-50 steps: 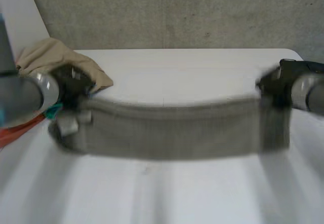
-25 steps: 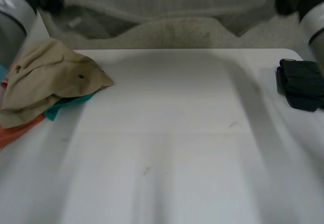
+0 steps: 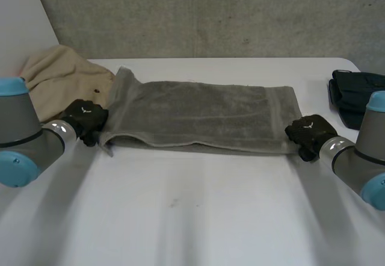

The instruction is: Fold the laundry.

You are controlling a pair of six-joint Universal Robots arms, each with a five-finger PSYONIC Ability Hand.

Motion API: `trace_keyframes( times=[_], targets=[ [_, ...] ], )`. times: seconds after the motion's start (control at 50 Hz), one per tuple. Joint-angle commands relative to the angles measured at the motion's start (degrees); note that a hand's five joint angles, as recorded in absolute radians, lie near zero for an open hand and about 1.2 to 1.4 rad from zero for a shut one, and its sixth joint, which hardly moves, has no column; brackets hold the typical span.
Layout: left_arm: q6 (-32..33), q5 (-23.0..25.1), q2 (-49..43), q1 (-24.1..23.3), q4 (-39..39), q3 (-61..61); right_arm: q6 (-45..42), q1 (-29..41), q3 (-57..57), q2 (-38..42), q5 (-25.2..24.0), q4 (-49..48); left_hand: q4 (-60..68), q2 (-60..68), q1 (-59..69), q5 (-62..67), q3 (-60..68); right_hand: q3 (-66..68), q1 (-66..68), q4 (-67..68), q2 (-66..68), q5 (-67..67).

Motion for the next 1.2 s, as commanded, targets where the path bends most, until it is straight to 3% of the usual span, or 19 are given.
trace_keyframes(
  times=[0.02, 0.1, 0.3, 0.5, 0.62, 0.78, 0.92, 1.0, 1.02, 1.04, 1.08, 1.2],
  targets=[
    [-2.15, 1.09, 0.98, -1.33, -0.48, -1.54, 2.08, -0.43, 0.73, -2.01, -0.43, -0.56, -9.35, -8.98, -7.92, -9.46, -9.51, 11.76, 15.49, 11.34, 12.24, 12.69],
    [-2.32, 0.56, 0.10, -2.38, -0.04, -1.89, 3.13, -1.48, 0.82, -1.93, -0.43, -1.08, -17.43, -17.06, -15.99, -17.54, -17.59, 11.76, 15.49, 11.34, 12.24, 12.69],
    [-3.64, -0.32, -0.87, -4.84, 0.13, -0.40, 3.05, -2.19, 0.91, -1.84, -0.43, -1.17, -20.64, -20.26, -19.20, -20.75, -20.80, 11.76, 15.49, 11.34, 12.24, 12.69],
    [-12.50, -1.46, -2.10, -8.26, -0.48, 3.20, 2.69, -1.66, 1.78, -1.75, -0.25, -1.17, -20.97, -20.60, -19.54, -21.08, -21.14, 11.76, 15.49, 11.34, 12.24, 12.69],
    [-14.36, -4.09, -3.24, -9.94, 0.13, 5.31, 2.61, -1.40, 1.96, -1.75, -0.16, -1.26, -19.97, -19.59, -18.53, -20.08, -20.13, 11.76, 15.49, 11.34, 12.24, 12.69],
    [-13.40, -14.90, -5.09, -8.36, 2.59, 6.55, 2.52, -1.66, 1.70, -1.84, -0.08, -1.17, -16.60, -16.23, -15.17, -16.71, -16.76, 11.76, 15.49, 11.34, 12.24, 12.69],
    [-6.99, -14.12, -1.75, -6.07, 5.49, 1.90, 1.29, -2.19, 1.08, -2.10, 0.72, -0.82, -15.59, -15.22, -14.16, -15.71, -15.76, 11.76, 15.49, 11.34, 12.24, 12.69],
    [-2.33, -12.10, 0.36, -4.85, 6.99, -1.27, 0.32, -2.19, 1.17, -2.54, 1.24, -0.47, -3.85, -3.48, -2.42, -3.96, -4.02, 11.76, 15.49, 11.34, 12.24, 12.69],
    [-1.71, -11.57, 0.71, -4.67, 6.99, -1.88, 0.15, -2.10, 1.26, -2.72, 1.33, -0.38, 2.85, 3.22, 4.28, 2.73, 2.68, 11.76, 15.49, 11.34, 12.24, 12.69],
    [-0.57, -10.35, 1.76, -4.23, 7.16, -2.93, -0.29, -2.10, 1.35, -3.24, 1.33, 0.05, 19.90, 20.27, 21.33, 19.79, 19.74, 11.76, 15.49, 11.34, 12.24, 12.69],
    [0.66, -9.55, 2.82, -3.79, 6.99, -4.26, -0.82, -2.10, 1.52, -3.95, 1.33, 0.76, 33.78, 34.15, 35.22, 33.67, 33.62, 11.76, 15.49, 11.34, 12.24, 12.69],
    [5.48, -9.11, 9.05, -3.44, 2.88, -10.66, -5.20, -2.54, 3.54, -9.12, 1.59, 7.85, 33.85, 34.22, 35.28, 33.73, 33.68, 11.76, 15.49, 11.34, 12.24, 12.69]
  ],
)
